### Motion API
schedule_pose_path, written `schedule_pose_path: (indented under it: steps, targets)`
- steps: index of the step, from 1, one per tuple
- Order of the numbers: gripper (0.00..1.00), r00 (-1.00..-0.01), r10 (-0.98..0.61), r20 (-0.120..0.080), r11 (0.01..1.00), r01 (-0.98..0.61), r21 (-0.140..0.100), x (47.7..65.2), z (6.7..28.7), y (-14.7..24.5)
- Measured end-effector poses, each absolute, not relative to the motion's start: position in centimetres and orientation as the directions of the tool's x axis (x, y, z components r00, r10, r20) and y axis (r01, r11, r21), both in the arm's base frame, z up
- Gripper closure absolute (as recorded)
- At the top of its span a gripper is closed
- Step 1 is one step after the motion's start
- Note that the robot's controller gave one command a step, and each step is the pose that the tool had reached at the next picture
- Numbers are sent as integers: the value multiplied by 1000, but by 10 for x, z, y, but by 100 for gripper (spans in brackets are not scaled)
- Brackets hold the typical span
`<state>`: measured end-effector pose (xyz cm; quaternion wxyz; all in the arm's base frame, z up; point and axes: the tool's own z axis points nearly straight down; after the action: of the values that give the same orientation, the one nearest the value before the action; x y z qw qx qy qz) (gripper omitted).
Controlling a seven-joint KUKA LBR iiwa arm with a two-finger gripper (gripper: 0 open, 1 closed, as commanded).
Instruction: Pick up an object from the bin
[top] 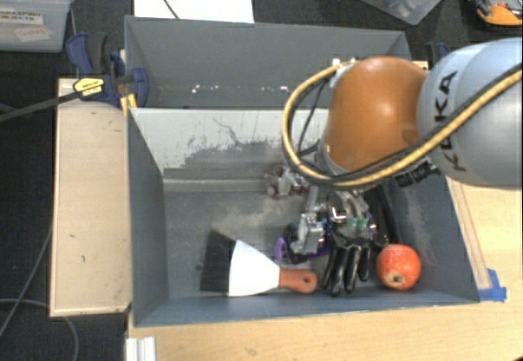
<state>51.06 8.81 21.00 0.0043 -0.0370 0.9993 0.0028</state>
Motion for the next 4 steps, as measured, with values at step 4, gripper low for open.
schedule_pose_path:
  steps: [4]
  targets:
    - [0,-998,-68,-6,998,-68,5,491,217,49]
